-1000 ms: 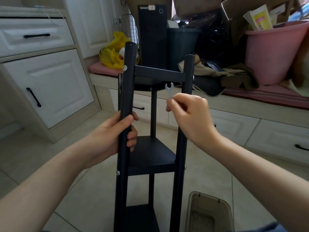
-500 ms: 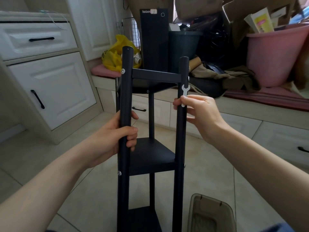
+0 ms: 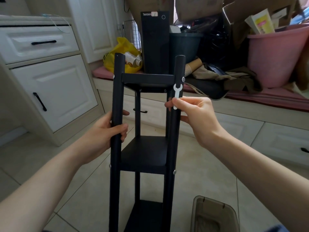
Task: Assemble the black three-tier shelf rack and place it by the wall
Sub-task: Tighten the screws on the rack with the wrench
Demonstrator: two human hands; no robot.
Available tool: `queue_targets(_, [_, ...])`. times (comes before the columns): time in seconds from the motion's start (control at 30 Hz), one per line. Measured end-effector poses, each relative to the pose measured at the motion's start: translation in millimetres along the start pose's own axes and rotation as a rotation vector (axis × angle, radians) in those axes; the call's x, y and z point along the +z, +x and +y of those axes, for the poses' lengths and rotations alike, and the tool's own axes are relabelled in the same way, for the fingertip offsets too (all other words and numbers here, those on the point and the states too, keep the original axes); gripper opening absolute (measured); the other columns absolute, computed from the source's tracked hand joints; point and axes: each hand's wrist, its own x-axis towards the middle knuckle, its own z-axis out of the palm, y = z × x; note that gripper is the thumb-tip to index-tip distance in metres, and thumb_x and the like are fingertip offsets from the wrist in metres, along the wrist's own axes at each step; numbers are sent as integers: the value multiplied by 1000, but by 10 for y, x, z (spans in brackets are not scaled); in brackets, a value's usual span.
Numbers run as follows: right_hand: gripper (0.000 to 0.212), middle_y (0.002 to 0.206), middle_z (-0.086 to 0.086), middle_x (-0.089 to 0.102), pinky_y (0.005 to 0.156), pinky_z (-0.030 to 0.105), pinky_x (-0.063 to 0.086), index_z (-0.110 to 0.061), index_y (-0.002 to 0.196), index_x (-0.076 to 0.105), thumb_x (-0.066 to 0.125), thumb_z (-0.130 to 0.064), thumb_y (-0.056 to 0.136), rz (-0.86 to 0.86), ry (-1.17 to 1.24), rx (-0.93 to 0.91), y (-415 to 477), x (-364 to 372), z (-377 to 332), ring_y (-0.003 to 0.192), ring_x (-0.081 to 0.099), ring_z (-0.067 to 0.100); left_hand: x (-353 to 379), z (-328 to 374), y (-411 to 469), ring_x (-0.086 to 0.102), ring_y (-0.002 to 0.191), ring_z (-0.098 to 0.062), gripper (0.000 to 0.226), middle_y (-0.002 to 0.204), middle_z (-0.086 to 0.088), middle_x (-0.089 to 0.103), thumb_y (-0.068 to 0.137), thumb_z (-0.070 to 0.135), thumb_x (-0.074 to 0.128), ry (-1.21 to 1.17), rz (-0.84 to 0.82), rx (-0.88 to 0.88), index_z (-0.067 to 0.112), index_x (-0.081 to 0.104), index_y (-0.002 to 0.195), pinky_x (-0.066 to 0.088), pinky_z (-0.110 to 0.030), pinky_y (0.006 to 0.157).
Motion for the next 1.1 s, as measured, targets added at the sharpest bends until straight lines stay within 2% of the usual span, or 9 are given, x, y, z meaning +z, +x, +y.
queue_targets(0.1, [29, 93, -5, 76, 101, 49, 49, -29, 71, 80, 64, -20, 94, 9, -15, -50, -16, 7, -34, 102, 67, 9, 4, -22, 29, 55, 70, -15, 31, 74, 0, 53, 95, 11, 61, -1, 22, 30, 27, 61, 121, 52, -28, 70])
queue_targets(0.3, [27, 89, -3, 77, 102, 49, 49, -26, 73, 79, 64, -19, 94, 33, -12, -145, -33, -18, -123, 99, 68, 8, 67, -36, 58, 57, 74, -17, 31, 77, -2, 56, 100, 8, 59, -8, 62, 97, 35, 65, 113, 52, -30, 71])
queue_targets(0.43, [25, 88, 29, 69, 93, 48, 54, -28, 74, 79, 64, -21, 93, 38, -42, -222, -47, -13, -127, 91, 62, 39, 117, -49, 63, 56, 72, -17, 33, 75, -1, 56, 100, 4, 57, -63, 75, 97, 35, 67, 107, 53, -30, 71])
queue_targets(0.5, [23, 85, 32, 67, 87, 44, 56, -26, 78, 79, 64, -19, 95, 29, -64, -259, -56, -16, -122, 87, 60, 43, 127, -53, 60, 56, 72, -17, 31, 76, -1, 55, 99, 3, 57, -97, 70, 78, 32, 66, 105, 51, -30, 72])
queue_targets(0.6, [21, 81, 23, 69, 80, 43, 55, -23, 83, 79, 63, -15, 95, 12, -93, -319, -71, -32, -128, 82, 62, 38, 134, -49, 63, 55, 72, -15, 29, 77, 0, 53, 97, 0, 57, -144, 73, 57, 28, 65, 104, 48, -31, 74])
queue_targets(0.67, [20, 81, 2, 75, 85, 42, 56, -22, 85, 79, 63, -13, 95, 2, -111, -336, -85, -32, -122, 83, 69, 17, 139, -58, 60, 54, 73, -15, 28, 78, 0, 53, 97, -1, 57, -144, 86, 41, 25, 63, 106, 44, -34, 76])
queue_targets(0.73, [20, 84, -9, 76, 87, 38, 57, -22, 86, 79, 64, -13, 95, -6, -133, -338, -91, -26, -108, 90, 70, 7, 133, -79, 57, 53, 73, -16, 27, 77, 0, 53, 98, -3, 54, -131, 99, 24, 22, 60, 109, 39, -36, 78])
queue_targets(0.97, [22, 88, -9, 77, 81, 26, 57, -23, 87, 78, 62, -11, 96, -132, -74, -363, -99, -49, -103, 91, 72, 9, 58, -84, 85, 53, 74, -13, 29, 76, 0, 53, 98, -5, 51, -32, 156, -2, 19, 60, 111, 37, -34, 78])
queue_targets(1.1, [22, 96, -4, 77, 87, 25, 56, -17, 90, 78, 58, -9, 97, -250, 11, -289, -89, -52, -153, 101, 70, 11, 16, -123, 97, 52, 76, -15, 30, 76, 1, 54, 98, -3, 54, 17, 215, -7, 23, 64, 112, 38, -35, 81])
